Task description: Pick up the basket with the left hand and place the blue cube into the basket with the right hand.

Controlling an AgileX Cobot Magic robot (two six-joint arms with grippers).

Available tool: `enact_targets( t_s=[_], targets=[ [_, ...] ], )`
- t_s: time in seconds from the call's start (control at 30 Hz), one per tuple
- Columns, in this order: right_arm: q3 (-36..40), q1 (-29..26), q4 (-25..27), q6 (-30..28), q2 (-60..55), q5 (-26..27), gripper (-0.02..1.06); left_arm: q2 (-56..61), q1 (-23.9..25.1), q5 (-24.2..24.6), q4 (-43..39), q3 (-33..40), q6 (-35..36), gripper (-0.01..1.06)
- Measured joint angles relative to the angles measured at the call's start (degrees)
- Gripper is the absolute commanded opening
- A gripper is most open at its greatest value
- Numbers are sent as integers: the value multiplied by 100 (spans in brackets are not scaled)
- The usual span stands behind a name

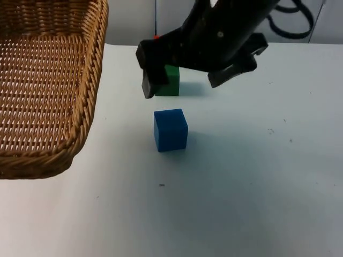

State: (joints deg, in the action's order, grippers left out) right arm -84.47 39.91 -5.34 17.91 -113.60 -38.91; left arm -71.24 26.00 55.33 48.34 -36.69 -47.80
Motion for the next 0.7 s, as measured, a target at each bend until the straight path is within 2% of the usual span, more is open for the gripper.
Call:
enact_targets(
  t_s=[0.13, 0.27, 0.7],
  targets=[
    [-617, 0, -124, 208, -755, -218, 102, 0, 0, 0, 0, 0, 10, 0],
    [-841, 0, -134, 394, -1130, -294, 102, 0, 0, 0, 0, 0, 10, 0],
    [-851, 0, -249, 1023, -1704, 90, 102, 0, 0, 0, 0, 0, 23, 0]
  ],
)
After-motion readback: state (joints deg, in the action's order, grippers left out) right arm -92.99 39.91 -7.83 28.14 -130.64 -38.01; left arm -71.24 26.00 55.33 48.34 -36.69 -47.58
